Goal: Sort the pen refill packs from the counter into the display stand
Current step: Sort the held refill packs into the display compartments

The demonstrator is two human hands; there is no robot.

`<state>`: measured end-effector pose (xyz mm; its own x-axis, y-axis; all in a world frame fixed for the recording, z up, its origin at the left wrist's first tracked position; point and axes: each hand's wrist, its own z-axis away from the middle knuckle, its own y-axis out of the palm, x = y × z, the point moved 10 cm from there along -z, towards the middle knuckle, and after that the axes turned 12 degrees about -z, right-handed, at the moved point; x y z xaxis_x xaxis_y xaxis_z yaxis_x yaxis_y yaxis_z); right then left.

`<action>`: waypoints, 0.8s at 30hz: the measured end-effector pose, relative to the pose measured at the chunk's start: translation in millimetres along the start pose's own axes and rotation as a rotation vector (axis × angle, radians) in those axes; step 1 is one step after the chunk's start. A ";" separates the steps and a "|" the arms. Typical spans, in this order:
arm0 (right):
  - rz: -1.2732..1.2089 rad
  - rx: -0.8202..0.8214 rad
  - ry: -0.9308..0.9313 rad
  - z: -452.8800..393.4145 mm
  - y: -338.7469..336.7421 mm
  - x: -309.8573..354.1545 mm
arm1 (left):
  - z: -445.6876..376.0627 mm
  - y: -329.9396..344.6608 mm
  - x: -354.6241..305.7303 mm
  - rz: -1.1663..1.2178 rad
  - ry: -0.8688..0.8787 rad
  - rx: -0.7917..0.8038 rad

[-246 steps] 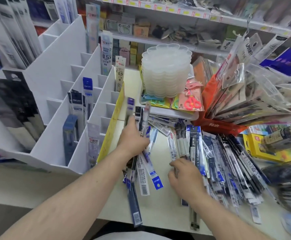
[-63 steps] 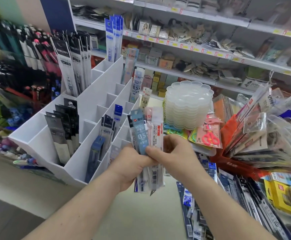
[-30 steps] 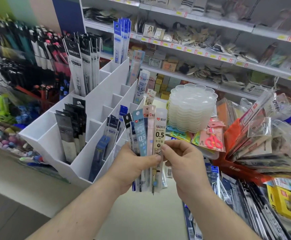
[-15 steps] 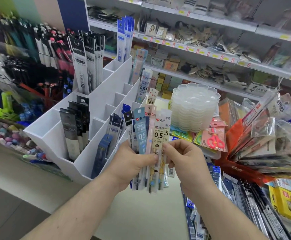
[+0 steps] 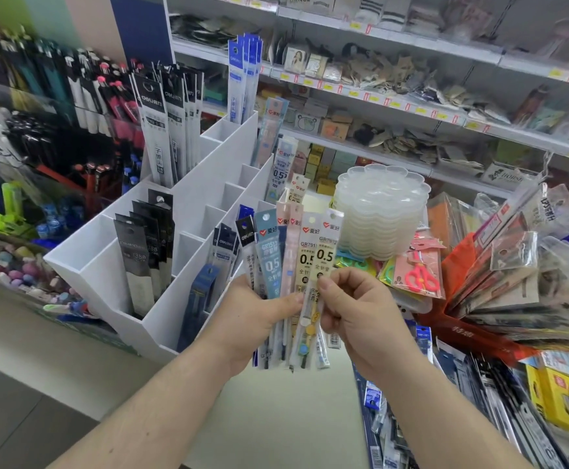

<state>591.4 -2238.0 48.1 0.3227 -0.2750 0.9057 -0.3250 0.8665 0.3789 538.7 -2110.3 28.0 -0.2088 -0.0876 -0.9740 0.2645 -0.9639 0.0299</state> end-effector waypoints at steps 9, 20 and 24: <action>0.170 -0.006 0.007 -16.9 0.9 -13.8 | -5.7 -10.8 6.9 -0.127 -0.045 -0.009; -0.010 -0.373 -0.063 -90.3 -37.9 26.9 | -32.5 -64.9 -32.3 -0.052 0.001 -0.374; 0.247 -0.458 -0.174 -136.6 -40.0 28.6 | -37.2 -61.5 -42.2 0.024 0.015 -0.356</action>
<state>735.1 -2223.6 32.9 0.1214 -0.0719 0.9900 0.0599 0.9961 0.0649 566.3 -2037.9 58.8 -0.1858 -0.1025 -0.9772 0.5808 -0.8136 -0.0251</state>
